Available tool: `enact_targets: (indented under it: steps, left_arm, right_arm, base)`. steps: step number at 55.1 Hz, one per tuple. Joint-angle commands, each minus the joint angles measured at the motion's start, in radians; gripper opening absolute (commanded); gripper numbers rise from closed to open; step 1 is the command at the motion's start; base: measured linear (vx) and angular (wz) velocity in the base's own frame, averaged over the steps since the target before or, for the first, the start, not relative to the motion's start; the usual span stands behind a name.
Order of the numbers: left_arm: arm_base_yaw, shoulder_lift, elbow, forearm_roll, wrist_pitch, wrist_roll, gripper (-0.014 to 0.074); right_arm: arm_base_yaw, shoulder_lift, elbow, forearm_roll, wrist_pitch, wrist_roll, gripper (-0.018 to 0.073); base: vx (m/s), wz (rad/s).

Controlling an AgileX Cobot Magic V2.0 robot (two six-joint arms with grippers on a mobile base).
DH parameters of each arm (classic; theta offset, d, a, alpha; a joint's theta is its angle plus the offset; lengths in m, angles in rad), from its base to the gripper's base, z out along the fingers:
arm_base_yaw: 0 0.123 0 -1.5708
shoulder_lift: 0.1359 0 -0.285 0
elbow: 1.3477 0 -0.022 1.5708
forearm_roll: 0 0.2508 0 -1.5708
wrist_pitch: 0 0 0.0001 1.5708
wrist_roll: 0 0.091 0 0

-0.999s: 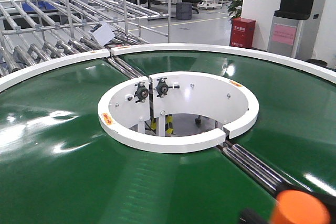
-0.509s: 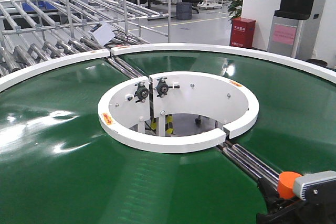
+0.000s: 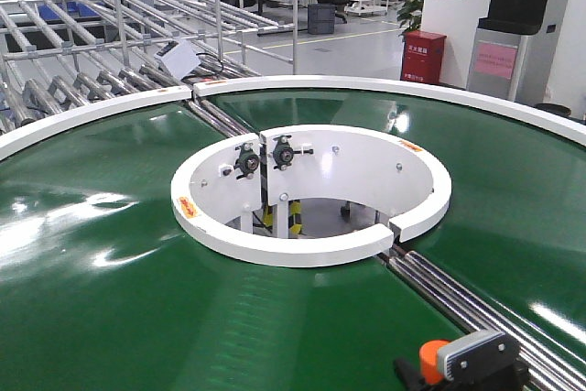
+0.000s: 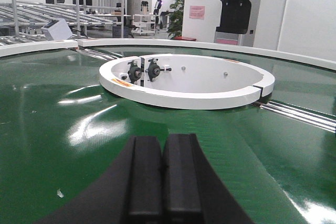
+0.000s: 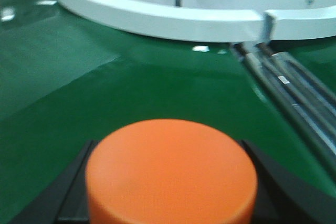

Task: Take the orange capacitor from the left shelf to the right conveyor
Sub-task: 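Open the right gripper to release the cylinder and withdraw upward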

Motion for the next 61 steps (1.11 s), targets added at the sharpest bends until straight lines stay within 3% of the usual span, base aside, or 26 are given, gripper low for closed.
enact_targets:
  steps: [1,11,27,33,52,61]
  left_arm:
    - [-0.008,-0.004,-0.030,-0.005,-0.081,-0.006,-0.0006]
    - [-0.008,-0.004,-0.030,-0.005,-0.081,-0.006,-0.0006]
    - [-0.008,-0.004,-0.030,-0.005,-0.081,-0.006,-0.0006]
    - [-0.008,-0.004,-0.030,-0.005,-0.081,-0.006,-0.0006]
    - [-0.008,-0.004,-0.030,-0.005,-0.081,-0.006,-0.0006]
    - [-0.008,-0.004,-0.030,-0.005,-0.081,-0.006,-0.0006]
  right_arm:
    - [-0.007,-0.014,-0.023,-0.028,-0.103,-0.028,0.0040]
    - [-0.007,0.001,-0.022,-0.040,-0.097,-0.027,0.0188]
    - [-0.007,0.001,-0.022,-0.054,-0.104,0.011,0.0591]
    - [-0.007,-0.004,-0.022,-0.053,-0.099,0.047,0.0670]
    - [-0.007,-0.274,-0.021,-0.105,0.044,0.070,0.0659]
    - [-0.007,-0.549,-0.021,-0.149,0.223,0.172,0.0553]
  base:
    - [0.00,0.00]
    - [0.00,0.00]
    - [0.00,0.00]
    - [0.00,0.00]
    - [0.00,0.00]
    - [0.00,0.00]
